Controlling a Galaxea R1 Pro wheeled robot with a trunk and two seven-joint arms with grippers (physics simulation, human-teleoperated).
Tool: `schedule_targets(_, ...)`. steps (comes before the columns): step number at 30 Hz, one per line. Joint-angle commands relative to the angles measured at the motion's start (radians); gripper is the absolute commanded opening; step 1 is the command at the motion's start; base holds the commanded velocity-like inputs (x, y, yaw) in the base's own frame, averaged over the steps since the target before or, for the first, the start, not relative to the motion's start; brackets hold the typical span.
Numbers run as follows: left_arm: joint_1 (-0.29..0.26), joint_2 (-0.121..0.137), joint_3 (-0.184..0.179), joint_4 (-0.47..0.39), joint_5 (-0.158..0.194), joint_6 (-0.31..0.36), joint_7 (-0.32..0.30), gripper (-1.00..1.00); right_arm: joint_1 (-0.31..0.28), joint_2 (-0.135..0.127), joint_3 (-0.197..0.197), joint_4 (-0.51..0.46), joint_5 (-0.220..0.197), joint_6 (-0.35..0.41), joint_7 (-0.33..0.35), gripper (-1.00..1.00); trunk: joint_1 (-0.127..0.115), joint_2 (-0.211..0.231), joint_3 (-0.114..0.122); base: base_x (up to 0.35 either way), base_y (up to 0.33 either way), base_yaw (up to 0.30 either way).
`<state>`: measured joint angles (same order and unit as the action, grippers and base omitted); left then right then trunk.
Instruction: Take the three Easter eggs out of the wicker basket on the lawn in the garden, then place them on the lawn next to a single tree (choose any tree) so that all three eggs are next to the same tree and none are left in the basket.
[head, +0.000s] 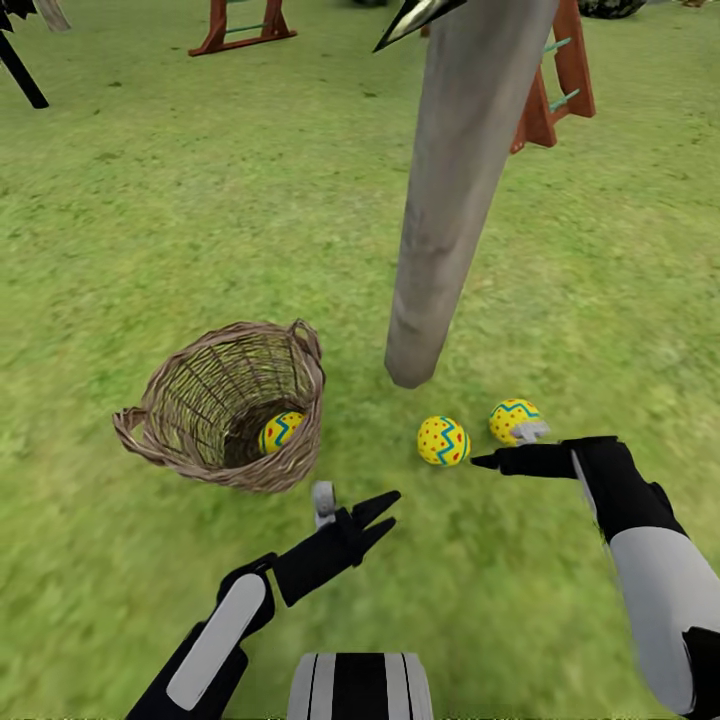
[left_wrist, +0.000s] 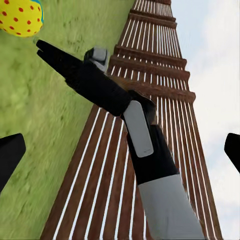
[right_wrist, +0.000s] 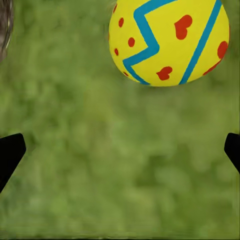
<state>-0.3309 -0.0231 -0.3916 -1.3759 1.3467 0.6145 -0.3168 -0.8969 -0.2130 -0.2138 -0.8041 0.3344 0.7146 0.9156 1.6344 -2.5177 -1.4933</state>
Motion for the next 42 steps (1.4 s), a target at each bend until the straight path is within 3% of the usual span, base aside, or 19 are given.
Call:
schedule_targets(1, 0.0, 0.0, 0.001, -0.006, 0.005, 0.004, -0.002, 1.0, 0.0, -0.021, -0.025, -0.001, 0.01, 0.003, 0.061, 1.0, 0.0, 0.0, -0.001, -0.026, 0.051, 0.0)
schedule_targets(3, 0.0, -0.007, -0.001, -0.009, 0.004, 0.004, -0.007, 1.0, 0.0, -0.034, -0.135, -0.003, 0.011, 0.003, 0.117, 1.0, -0.001, 0.0, 0.007, -0.006, 0.012, 0.0)
schedule_targets(5, 0.0, -0.011, -0.002, -0.013, 0.003, 0.006, -0.008, 1.0, 0.0, -0.034, -0.163, -0.003, 0.011, 0.003, 0.127, 1.0, -0.002, 0.001, 0.015, -0.001, 0.002, 0.0)
schedule_targets(8, -0.002, -0.01, -0.001, -0.03, 0.004, 0.028, -0.008, 1.0, 0.0, -0.033, -0.169, -0.003, 0.011, 0.003, 0.13, 1.0, -0.003, 0.001, 0.026, 0.0, 0.0, 0.0)
schedule_targets(10, -0.004, -0.009, 0.006, -0.059, 0.005, 0.08, -0.008, 1.0, 0.0, -0.033, -0.17, -0.003, 0.011, 0.002, 0.13, 1.0, -0.004, 0.002, 0.034, 0.0, 0.0, 0.0)
schedule_targets(14, -0.005, -0.013, 0.037, -0.075, 0.02, 0.142, -0.008, 1.0, 0.0, -0.03, -0.17, -0.003, 0.011, -0.001, 0.13, 1.0, -0.006, 0.003, 0.05, 0.0, 0.0, 0.0)
schedule_targets(16, -0.006, -0.008, 0.043, -0.079, 0.071, 0.154, -0.008, 1.0, 0.0, -0.029, -0.17, -0.003, 0.011, -0.004, 0.129, 1.0, -0.007, 0.003, 0.057, 0.0, 0.0, 0.0)
schedule_targets(17, -0.006, -0.003, 0.044, -0.082, 0.116, 0.161, -0.007, 1.0, 0.0, -0.028, -0.17, -0.002, 0.011, -0.006, 0.129, 1.0, -0.007, 0.004, 0.061, 0.0, 0.0, 0.0)
schedule_targets(20, -0.006, 0.003, 0.046, -0.088, 0.147, 0.173, -0.007, 1.0, 0.0, -0.027, -0.17, -0.002, 0.012, -0.007, 0.127, 1.0, -0.009, 0.004, 0.073, 0.0, 0.0, 0.0)
schedule_targets(29, -0.008, 0.008, 0.048, -0.1, 0.159, 0.179, -0.022, 1.0, 0.0, -0.025, -0.17, -0.001, 0.019, -0.013, 0.118, 1.0, -0.013, 0.006, 0.108, 0.0, 0.0, 0.0)
schedule_targets(33, -0.009, 0.028, 0.048, -0.109, 0.16, 0.179, -0.067, 1.0, 0.0, -0.024, -0.17, 0.0, 0.021, -0.014, 0.116, 1.0, -0.015, 0.007, 0.123, 0.0, 0.0, 0.0)
schedule_targets(42, -0.015, 0.03, 0.048, -0.111, 0.16, 0.179, -0.092, 1.0, 0.001, -0.021, -0.168, 0.003, 0.026, -0.021, 0.103, 1.0, -0.019, 0.009, 0.158, 0.0, 0.0, 0.0)
